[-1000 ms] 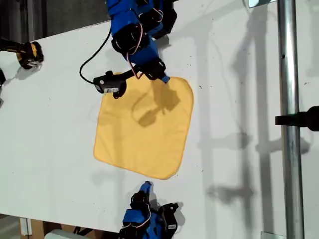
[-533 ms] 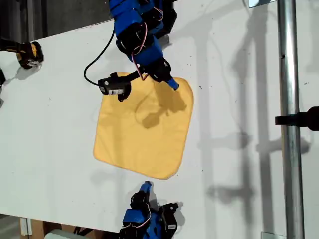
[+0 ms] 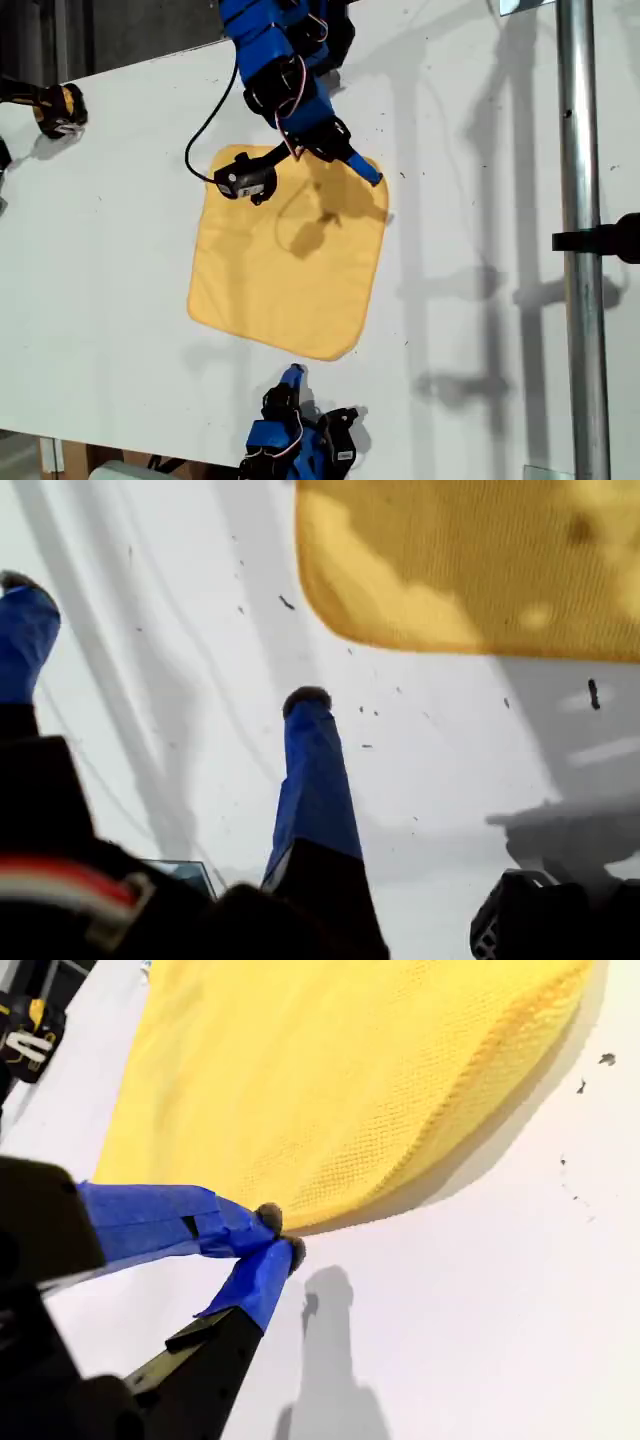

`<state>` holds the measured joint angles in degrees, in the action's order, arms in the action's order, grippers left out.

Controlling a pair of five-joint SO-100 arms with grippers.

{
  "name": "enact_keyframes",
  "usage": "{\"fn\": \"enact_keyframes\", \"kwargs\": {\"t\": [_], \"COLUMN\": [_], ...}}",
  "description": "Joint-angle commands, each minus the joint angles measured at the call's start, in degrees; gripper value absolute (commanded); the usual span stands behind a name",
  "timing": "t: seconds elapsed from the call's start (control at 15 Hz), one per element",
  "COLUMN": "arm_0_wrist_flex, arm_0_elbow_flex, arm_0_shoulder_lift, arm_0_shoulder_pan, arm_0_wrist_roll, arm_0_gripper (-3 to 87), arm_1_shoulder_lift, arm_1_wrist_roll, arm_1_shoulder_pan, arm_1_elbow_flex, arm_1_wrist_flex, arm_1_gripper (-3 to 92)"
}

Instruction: Grasp corners of a towel and fold twice.

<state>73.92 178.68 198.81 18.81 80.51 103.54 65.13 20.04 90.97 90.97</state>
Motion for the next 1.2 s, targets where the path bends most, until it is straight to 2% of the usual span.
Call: {"fn": "enact_keyframes", "kwargs": {"t": [0.0, 0.4, 1.13], "arm_0_wrist_flex": [-0.62, -0.62, -0.44], "arm_0_elbow_flex": [0.00, 0.00, 0.00], "arm_0_shoulder_lift": [0.18, 0.18, 0.18], "arm_0_shoulder_pan": [0.00, 0.00, 0.18], "arm_0_wrist_roll": [0.70, 0.70, 0.62], "arm_0_gripper": [-0.5, -0.5, -0.4], "arm_1_shoulder_lift": [-2.37, -8.96, -22.50], "arm_1_wrist_roll": [1.49, 3.78, 3.78], "arm_1_shoulder_pan": [-0.53, -2.20, -4.57], "arm_1_elbow_flex": [2.55, 13.45, 14.59], "arm_1_wrist_flex": [-2.64, -15.64, -22.06], "arm_1_gripper": [43.8, 42.4, 39.0]}}
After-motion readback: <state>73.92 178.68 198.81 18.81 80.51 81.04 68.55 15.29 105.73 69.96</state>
